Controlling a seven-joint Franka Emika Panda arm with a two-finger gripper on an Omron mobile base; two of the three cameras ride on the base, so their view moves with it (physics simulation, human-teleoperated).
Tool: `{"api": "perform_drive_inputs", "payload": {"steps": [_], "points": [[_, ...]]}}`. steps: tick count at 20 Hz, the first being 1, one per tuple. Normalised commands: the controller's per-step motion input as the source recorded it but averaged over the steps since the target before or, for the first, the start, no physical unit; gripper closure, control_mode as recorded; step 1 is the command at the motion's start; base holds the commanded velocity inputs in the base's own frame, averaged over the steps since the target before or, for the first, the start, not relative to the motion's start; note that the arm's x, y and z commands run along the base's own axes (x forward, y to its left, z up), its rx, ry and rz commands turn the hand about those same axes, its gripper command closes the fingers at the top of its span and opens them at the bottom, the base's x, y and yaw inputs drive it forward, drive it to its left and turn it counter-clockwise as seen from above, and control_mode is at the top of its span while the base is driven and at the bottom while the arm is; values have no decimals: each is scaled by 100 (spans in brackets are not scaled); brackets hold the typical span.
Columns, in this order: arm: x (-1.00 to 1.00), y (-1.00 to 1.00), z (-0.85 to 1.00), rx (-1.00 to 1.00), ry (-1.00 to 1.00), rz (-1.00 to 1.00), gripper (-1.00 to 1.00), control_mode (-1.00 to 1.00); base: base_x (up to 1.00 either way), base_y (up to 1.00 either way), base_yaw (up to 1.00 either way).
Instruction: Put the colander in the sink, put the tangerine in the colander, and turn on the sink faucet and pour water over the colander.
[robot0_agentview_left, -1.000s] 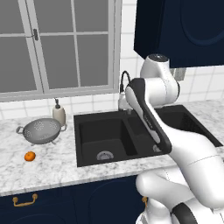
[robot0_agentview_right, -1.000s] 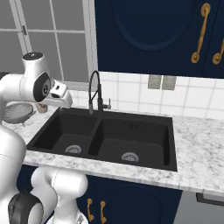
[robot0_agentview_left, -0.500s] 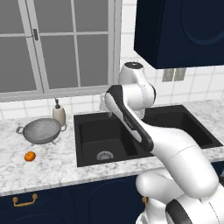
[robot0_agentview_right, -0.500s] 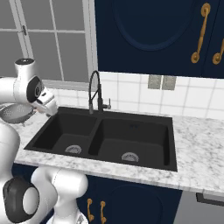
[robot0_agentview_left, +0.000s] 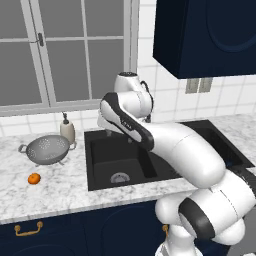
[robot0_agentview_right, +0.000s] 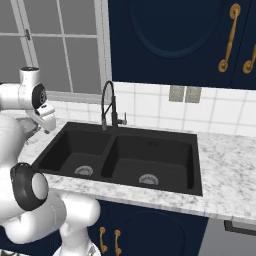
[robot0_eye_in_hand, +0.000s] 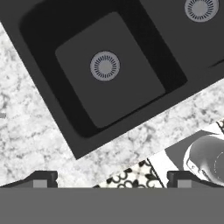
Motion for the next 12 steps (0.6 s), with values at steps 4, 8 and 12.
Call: {"api": "perform_drive_inputs", "payload": {"steps": [4,8,12], "points": [[14,50,-21,0,16,0,-100,-100,0,0,0],[9,43,-21,-3,10,0,-100,-100,0,0,0],[2,40,-12,-10,1,0,-100,-100,0,0,0]]}}
